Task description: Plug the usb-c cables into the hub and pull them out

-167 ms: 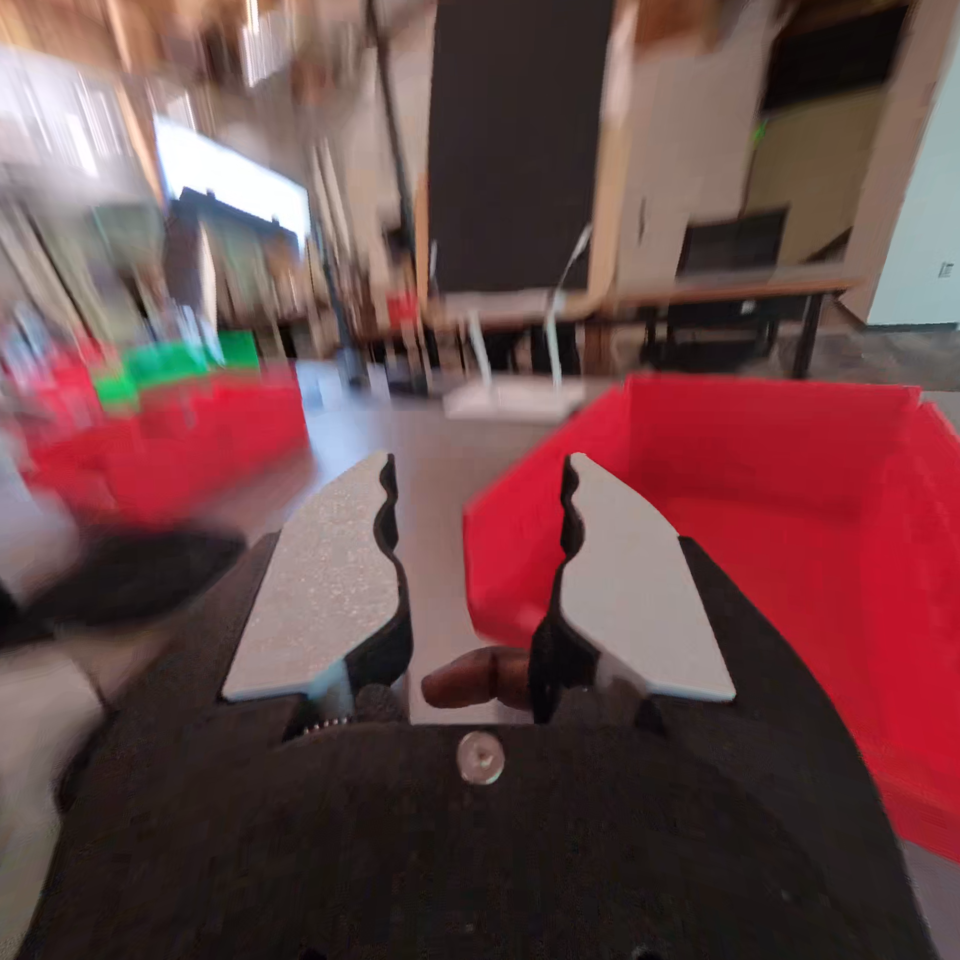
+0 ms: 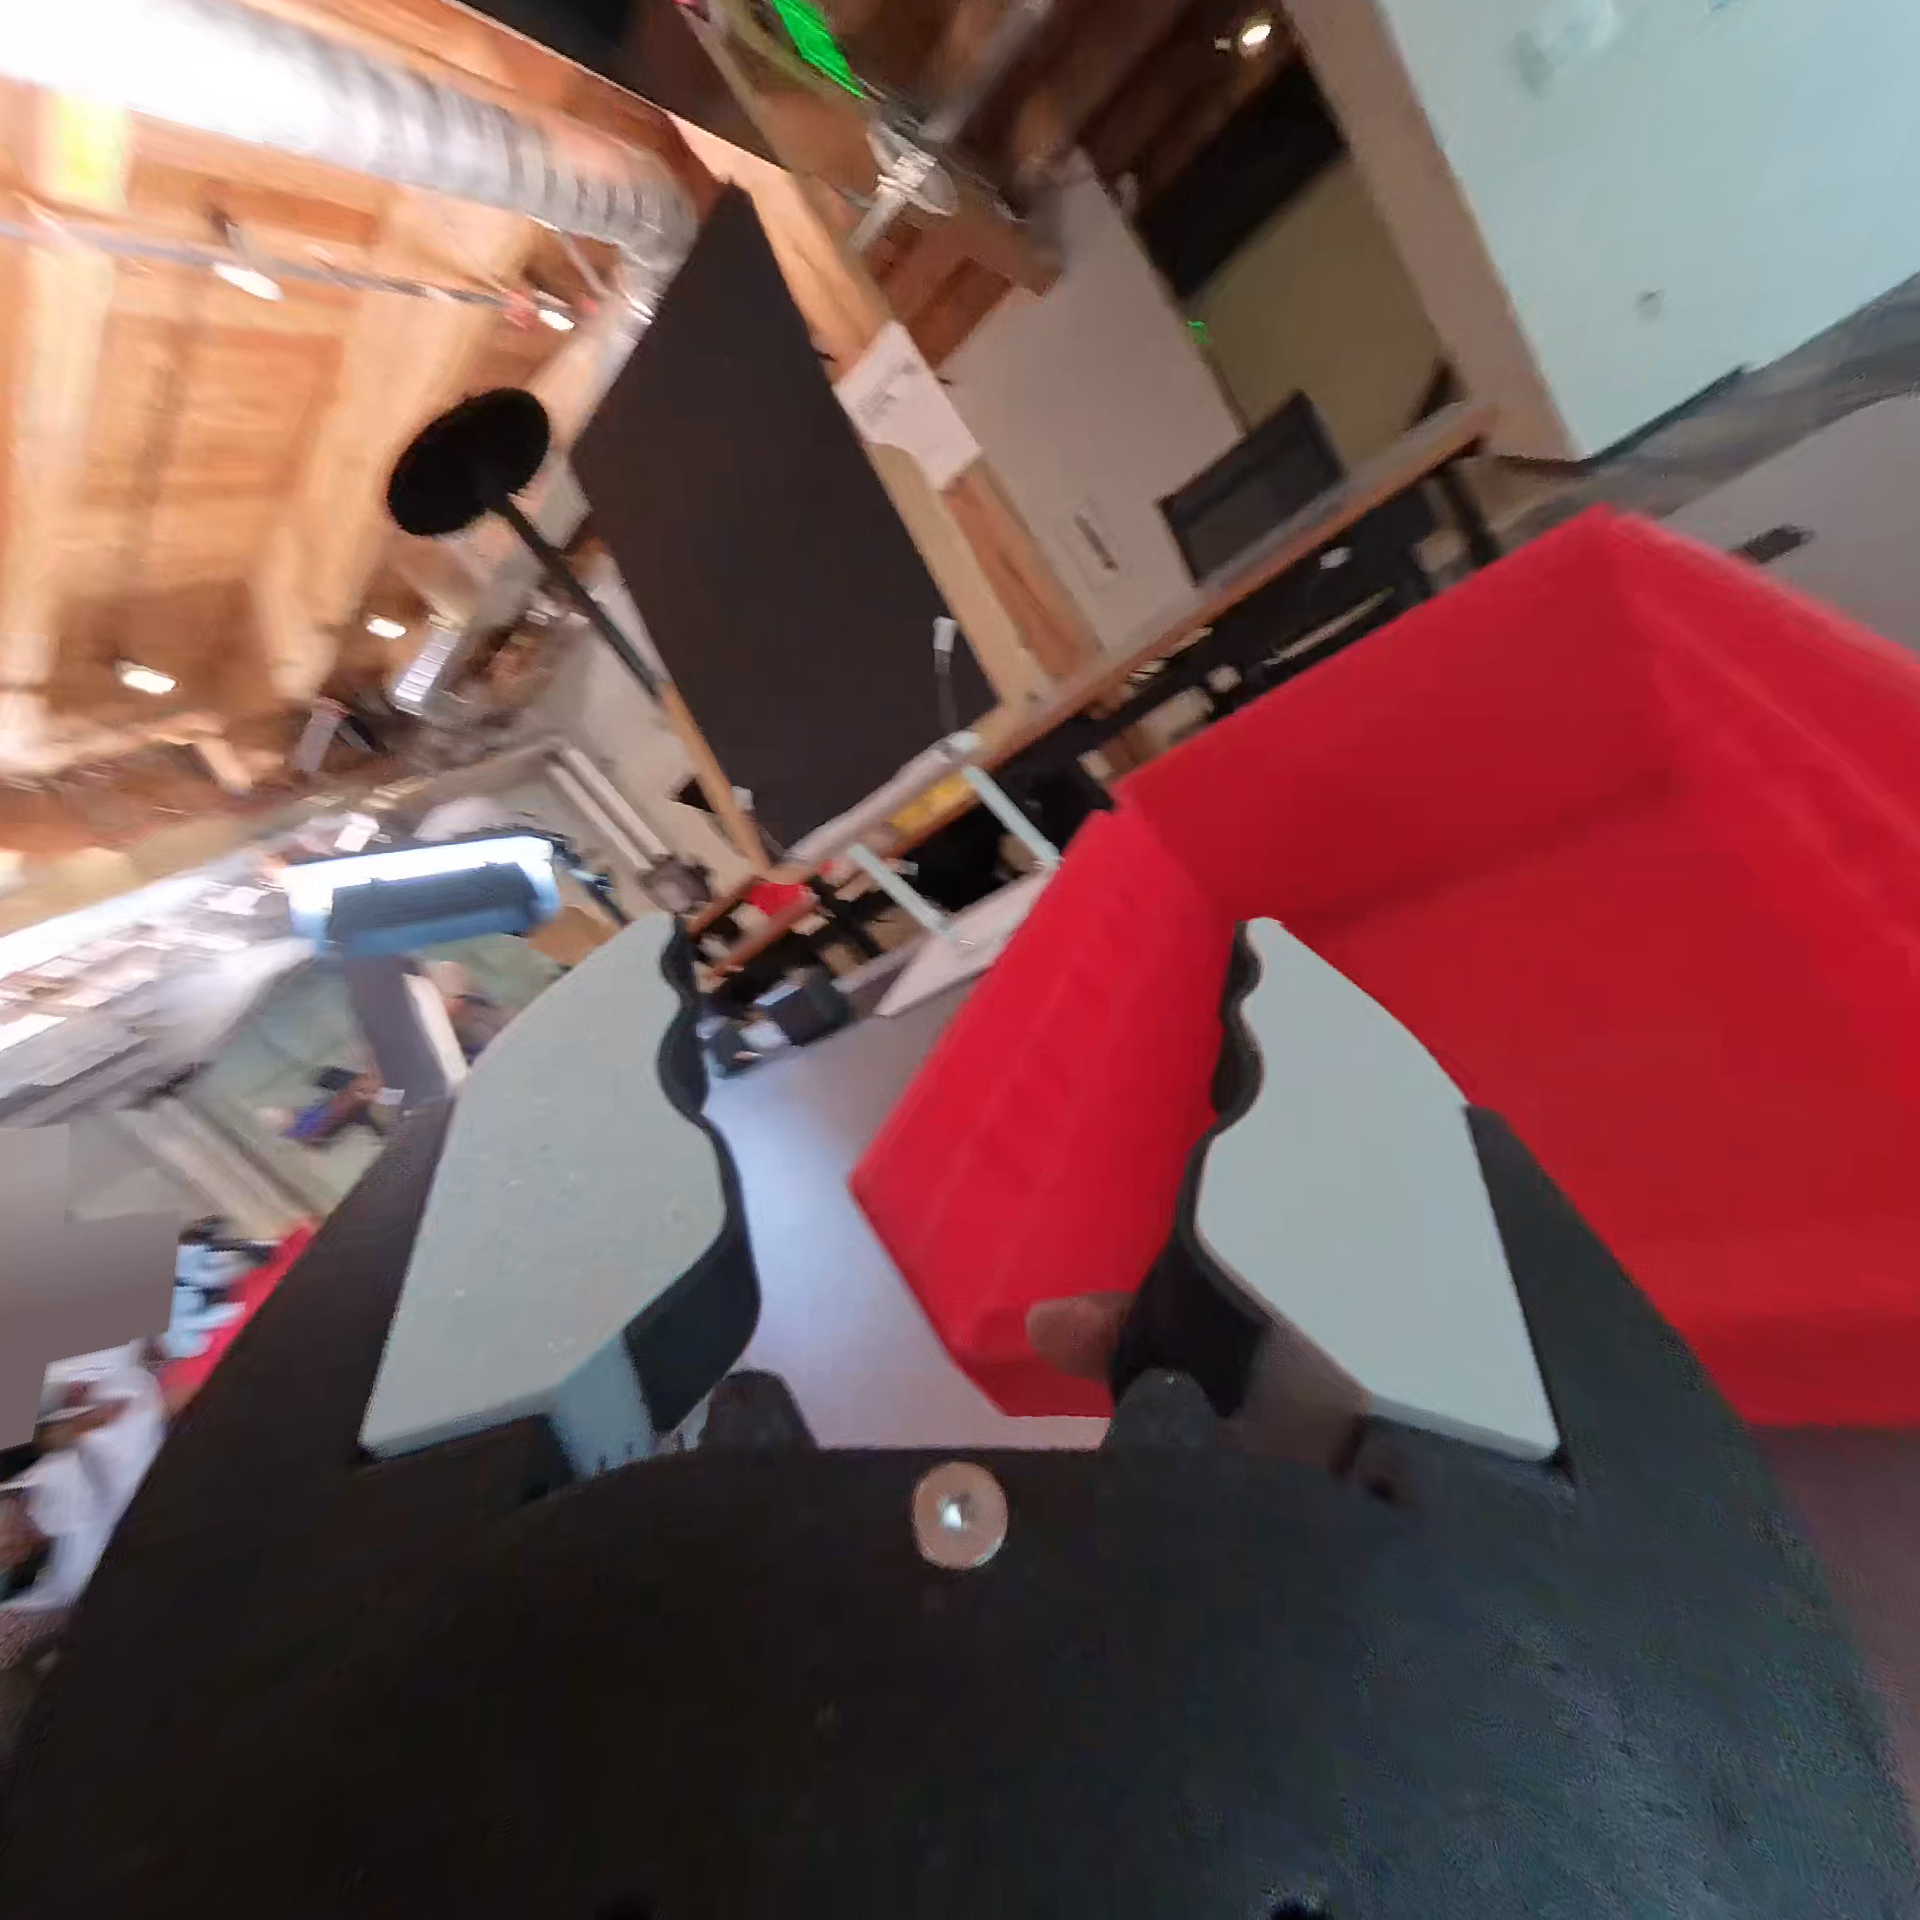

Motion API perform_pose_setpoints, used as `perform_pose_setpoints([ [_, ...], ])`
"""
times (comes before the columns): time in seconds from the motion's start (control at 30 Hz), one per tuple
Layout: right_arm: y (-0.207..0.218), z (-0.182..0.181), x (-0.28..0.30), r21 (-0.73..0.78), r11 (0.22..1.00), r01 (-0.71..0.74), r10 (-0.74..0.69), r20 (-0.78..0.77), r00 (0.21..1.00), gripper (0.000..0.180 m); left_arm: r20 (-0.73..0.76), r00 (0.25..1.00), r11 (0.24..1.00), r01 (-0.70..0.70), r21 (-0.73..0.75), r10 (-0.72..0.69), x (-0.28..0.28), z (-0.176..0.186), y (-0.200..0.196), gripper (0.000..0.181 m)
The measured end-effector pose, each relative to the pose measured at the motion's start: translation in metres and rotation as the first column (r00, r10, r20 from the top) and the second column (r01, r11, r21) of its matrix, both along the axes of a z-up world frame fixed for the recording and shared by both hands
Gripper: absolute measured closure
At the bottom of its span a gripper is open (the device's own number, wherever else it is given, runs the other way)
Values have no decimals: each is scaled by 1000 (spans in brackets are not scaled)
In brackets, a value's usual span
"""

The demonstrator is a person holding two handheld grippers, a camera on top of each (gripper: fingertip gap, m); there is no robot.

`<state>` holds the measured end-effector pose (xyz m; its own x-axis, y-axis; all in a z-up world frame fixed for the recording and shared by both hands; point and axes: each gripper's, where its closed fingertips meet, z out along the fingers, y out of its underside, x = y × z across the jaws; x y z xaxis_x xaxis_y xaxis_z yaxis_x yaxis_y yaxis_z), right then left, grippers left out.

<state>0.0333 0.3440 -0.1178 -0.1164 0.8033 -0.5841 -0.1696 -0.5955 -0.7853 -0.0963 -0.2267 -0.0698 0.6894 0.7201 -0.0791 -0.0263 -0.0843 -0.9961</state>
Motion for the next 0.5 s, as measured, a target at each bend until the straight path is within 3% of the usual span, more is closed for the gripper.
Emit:
perform_pose_setpoints([
  [0.13,3,-9,-2,190,978,91,-116,124,986,62,86,996,997,-26,-72,32,-16,-18,-2,76],
  [0.2,0,-12,-3,191,980,62,-96,172,981,64,116,993,989,41,-145,-24,-21,-23,7,82],
  [0.33,-12,-14,-4,100,994,-43,25,175,984,108,105,994,921,55,-386,-15,-58,-25,7,112],
  [0.4,-16,-13,-4,69,994,-90,78,170,982,113,82,997,844,41,-536,4,-88,-28,3,126],
  [0.5,-17,-8,0,83,991,-106,92,155,984,118,109,993,661,60,-748,34,-134,-46,-5,140],
])
